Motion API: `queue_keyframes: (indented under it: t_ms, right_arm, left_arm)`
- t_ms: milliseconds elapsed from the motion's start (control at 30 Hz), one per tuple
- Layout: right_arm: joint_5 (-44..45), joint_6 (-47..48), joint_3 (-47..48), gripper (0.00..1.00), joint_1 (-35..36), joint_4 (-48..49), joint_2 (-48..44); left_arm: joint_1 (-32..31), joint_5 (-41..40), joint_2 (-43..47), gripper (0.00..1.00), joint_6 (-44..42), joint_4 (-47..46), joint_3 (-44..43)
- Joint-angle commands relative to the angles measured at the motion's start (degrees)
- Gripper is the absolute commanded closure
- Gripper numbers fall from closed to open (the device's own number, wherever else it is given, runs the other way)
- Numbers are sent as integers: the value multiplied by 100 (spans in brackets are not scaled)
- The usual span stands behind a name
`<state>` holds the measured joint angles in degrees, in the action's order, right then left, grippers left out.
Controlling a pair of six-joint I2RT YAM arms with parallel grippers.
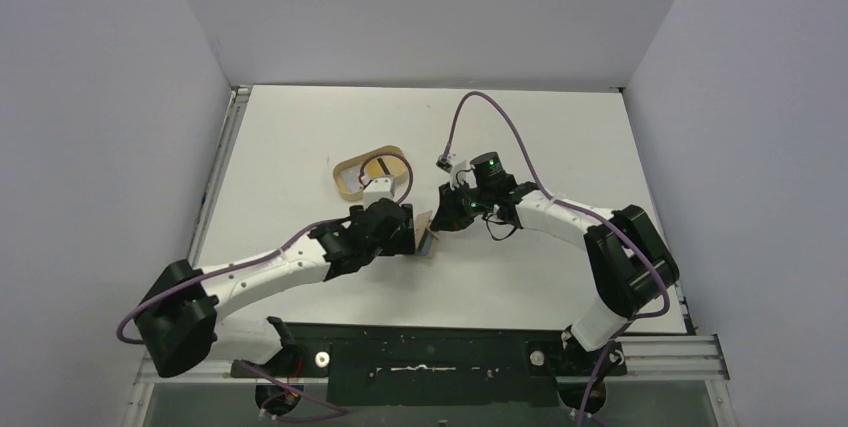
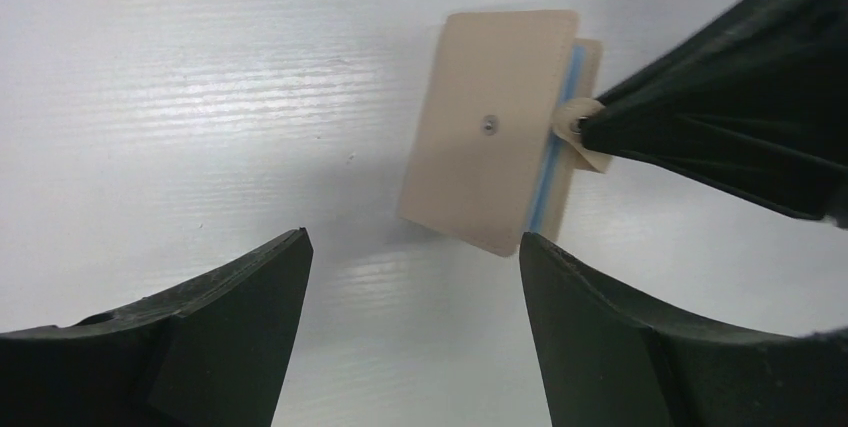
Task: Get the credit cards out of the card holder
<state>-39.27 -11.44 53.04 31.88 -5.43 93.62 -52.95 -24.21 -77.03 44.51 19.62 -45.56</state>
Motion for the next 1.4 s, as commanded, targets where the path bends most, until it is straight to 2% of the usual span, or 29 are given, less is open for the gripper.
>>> queue_keyframes:
  t_ms: [0, 200, 400, 733, 1100, 1367]
  right_arm:
    - [-106, -1, 40, 100, -35, 222, -57]
    - [-117, -54, 70, 100, -34, 297, 15]
    - [-84, -1, 62, 100, -33, 187, -28]
    - [-88, 50, 57, 100, -80, 82, -73]
    - [-124, 83, 15, 100, -183, 80, -66]
    - [-169, 75, 18, 100, -192, 105, -35]
  left_arm:
    - [-8, 354, 789, 24, -380, -773, 127]
    - [-19, 859, 306, 22, -625, -1090, 65]
    - [-40, 884, -183, 22, -877, -1219, -393]
    - [-49, 110, -1095, 23, -1212, -38, -1276]
    - [-32, 324, -929, 23, -1471, -134, -902]
    - [8, -500, -1148, 25, -1479, 391, -1039]
